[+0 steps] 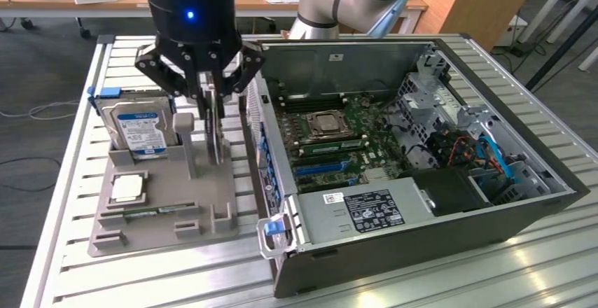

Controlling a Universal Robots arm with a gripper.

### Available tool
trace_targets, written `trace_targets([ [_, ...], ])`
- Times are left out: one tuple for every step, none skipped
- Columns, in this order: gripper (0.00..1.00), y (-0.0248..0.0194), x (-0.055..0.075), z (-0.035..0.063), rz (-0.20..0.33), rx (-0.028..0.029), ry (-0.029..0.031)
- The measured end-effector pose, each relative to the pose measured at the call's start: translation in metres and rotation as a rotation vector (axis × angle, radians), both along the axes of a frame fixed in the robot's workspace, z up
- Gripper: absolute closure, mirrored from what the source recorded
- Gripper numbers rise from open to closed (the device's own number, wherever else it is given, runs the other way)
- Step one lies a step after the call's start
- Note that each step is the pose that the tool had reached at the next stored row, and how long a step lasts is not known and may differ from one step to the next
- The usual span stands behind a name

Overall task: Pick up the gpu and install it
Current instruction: 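Pick up the gpu and move the gpu toward the slot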

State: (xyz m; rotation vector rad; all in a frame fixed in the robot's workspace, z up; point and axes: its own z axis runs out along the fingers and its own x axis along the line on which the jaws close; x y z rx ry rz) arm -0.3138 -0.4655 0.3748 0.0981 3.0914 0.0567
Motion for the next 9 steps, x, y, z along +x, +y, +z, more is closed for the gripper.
trace_targets([
  [0.73, 0.0, 0.0, 0.0042, 0.0, 0.0, 0.0],
  [0.73, 0.0, 0.0, 0.0083, 0.0, 0.0, 0.0],
  [0.73, 0.0, 0.0, 0.0121, 0.0, 0.0, -0.0002],
  [0.73, 0.0, 0.0, 0.0161, 0.0, 0.0, -0.0001],
  [0.73, 0.0, 0.0, 0.0204, 0.0, 0.0, 0.0],
  [0.73, 0.0, 0.0, 0.0242, 0.0, 0.0, -0.0001],
  [0.73, 0.0, 0.0, 0.028, 0.0, 0.0, -0.0001],
  [0.73, 0.0, 0.0, 0.0317, 0.0, -0.0001, 0.0],
  [0.73, 0.0, 0.0, 0.0352, 0.0, 0.0, 0.0],
])
